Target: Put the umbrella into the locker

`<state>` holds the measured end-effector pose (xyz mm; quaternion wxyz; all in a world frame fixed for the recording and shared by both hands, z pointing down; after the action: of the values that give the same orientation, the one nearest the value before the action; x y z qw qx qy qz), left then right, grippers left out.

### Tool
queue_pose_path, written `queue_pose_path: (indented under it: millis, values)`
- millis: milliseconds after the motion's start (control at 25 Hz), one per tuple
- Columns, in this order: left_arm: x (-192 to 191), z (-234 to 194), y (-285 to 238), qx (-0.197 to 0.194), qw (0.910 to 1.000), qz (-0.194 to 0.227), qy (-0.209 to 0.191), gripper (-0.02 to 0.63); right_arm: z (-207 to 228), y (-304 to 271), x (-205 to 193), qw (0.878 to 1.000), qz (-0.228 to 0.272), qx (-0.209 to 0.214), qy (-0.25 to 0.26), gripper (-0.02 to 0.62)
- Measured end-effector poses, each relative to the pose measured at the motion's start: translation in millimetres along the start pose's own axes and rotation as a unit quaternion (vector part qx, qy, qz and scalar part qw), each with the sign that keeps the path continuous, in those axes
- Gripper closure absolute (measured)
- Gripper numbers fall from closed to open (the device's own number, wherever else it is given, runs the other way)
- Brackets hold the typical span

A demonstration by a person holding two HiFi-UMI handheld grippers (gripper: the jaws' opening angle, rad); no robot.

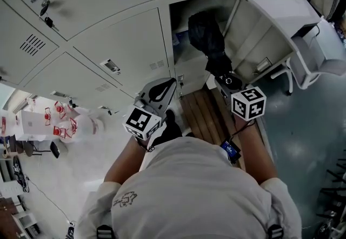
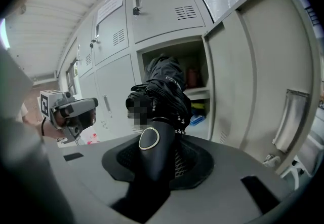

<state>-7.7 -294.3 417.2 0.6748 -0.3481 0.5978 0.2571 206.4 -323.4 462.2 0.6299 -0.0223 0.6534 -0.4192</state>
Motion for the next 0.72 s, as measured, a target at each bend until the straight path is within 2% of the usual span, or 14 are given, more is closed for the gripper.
queue_pose_path:
  millis: [720]
  values:
    - [4.8,-44.1,-33.8,-0.003,0.9999,0.000,0.013,0.595,46.2,-97.3,127.7,0.999,0.008,-0.019,0.036,0.440]
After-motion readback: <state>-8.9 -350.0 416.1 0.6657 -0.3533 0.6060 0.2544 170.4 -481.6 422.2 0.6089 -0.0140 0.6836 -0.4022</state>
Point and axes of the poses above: the fingertips, and each gripper's own axes: y backward along the fingers, z to its right, x out of its top, the point moved 4 cm from there along y, backward along the fingers, and after that the axes turned 9 degrees about -z, right-handed, at the moved point
